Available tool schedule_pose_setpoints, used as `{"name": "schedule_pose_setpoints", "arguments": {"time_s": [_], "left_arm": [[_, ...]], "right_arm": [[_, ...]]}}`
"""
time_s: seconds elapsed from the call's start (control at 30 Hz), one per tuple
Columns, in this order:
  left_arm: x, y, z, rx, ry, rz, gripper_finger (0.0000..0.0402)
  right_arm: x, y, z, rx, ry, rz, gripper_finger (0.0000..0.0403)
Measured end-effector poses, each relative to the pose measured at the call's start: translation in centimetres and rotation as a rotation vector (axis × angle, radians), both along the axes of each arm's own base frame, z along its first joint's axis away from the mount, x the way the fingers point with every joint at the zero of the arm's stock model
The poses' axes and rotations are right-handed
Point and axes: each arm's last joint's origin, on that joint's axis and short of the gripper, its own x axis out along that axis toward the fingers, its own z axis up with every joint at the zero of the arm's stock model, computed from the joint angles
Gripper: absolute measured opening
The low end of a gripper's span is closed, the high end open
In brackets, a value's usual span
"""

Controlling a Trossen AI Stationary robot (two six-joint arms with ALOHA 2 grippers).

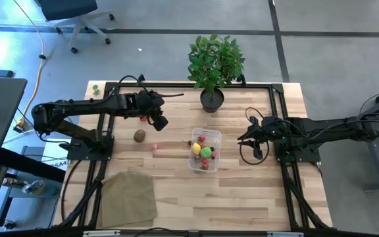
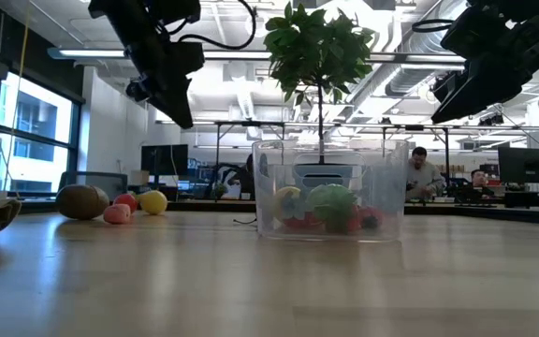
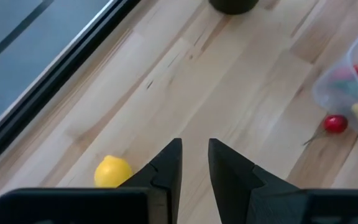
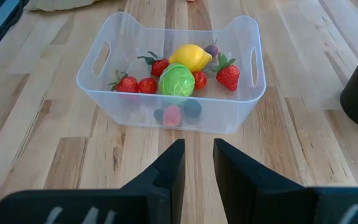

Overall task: Pick and placing Produce into tupperware
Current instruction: Put the lemon into the transparent container

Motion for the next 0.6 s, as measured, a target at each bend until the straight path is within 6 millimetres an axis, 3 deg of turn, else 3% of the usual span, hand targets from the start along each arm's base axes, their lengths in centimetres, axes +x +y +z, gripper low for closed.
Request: {"name": "schedule_pose_setpoints", "arguments": {"time_s": [0.23, 0.6], "left_arm": [[-0.3, 0.0, -0.2, -0.010, 0.030, 0.013, 0.0069], [-1.6, 2.4, -0.6, -0.185, -0.069, 0.208, 0.0069]], "right_arm": [[0.0, 0.0, 0.0, 0.000, 0.000, 0.000, 0.0073], [0.0, 0.0, 0.0, 0.000, 0.000, 0.000, 0.0073]]}}
